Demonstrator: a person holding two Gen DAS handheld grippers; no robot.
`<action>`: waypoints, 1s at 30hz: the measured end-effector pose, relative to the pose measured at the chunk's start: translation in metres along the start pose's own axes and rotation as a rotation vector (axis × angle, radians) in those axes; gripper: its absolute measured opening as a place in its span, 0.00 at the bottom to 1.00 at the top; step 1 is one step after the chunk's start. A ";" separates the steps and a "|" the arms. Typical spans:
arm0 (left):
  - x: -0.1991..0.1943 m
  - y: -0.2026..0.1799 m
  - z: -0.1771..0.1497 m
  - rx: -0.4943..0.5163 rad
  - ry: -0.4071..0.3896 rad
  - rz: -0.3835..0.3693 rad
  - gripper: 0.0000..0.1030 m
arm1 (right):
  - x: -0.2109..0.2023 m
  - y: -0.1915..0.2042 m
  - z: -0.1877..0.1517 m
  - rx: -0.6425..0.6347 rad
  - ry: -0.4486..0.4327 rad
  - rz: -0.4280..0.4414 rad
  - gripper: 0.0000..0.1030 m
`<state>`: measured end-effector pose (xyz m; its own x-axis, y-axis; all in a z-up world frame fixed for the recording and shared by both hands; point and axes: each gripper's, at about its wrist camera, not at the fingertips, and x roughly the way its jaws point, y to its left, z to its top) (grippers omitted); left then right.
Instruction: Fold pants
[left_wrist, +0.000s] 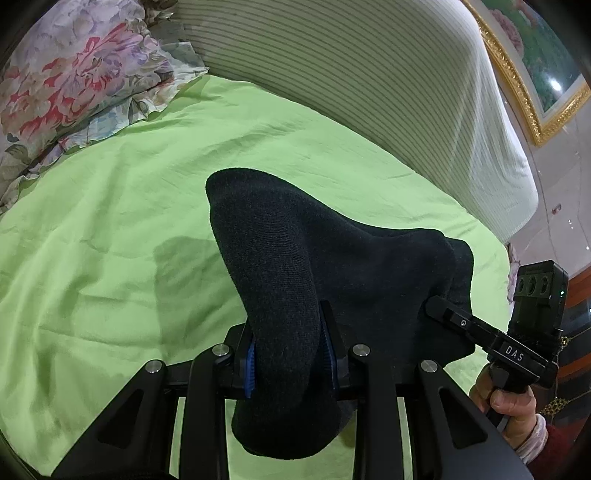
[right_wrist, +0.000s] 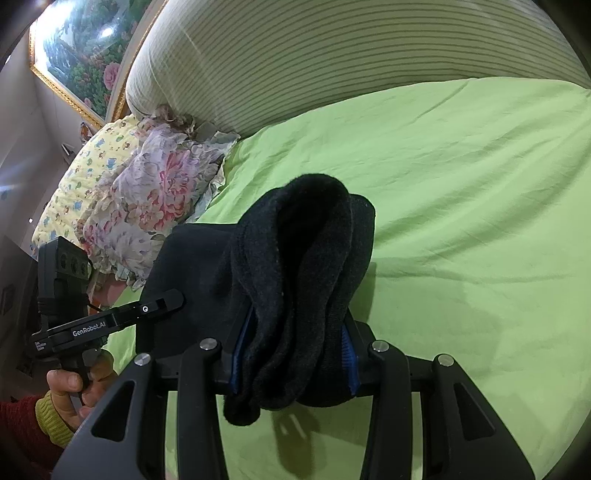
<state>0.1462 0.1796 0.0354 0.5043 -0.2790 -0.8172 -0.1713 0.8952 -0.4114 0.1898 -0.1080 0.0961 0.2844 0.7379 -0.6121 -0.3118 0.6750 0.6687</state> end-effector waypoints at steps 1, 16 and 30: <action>0.003 0.001 0.001 -0.002 0.002 0.003 0.27 | 0.003 -0.002 0.001 0.003 0.005 -0.001 0.42; 0.035 0.020 -0.005 -0.026 0.061 0.042 0.42 | 0.023 -0.028 -0.006 0.014 0.047 -0.036 0.54; 0.032 0.026 -0.013 -0.018 0.055 0.111 0.67 | 0.004 -0.052 -0.015 0.069 -0.027 -0.075 0.66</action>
<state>0.1468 0.1896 -0.0065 0.4345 -0.1975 -0.8788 -0.2388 0.9155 -0.3238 0.1933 -0.1402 0.0531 0.3297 0.6843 -0.6504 -0.2260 0.7261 0.6494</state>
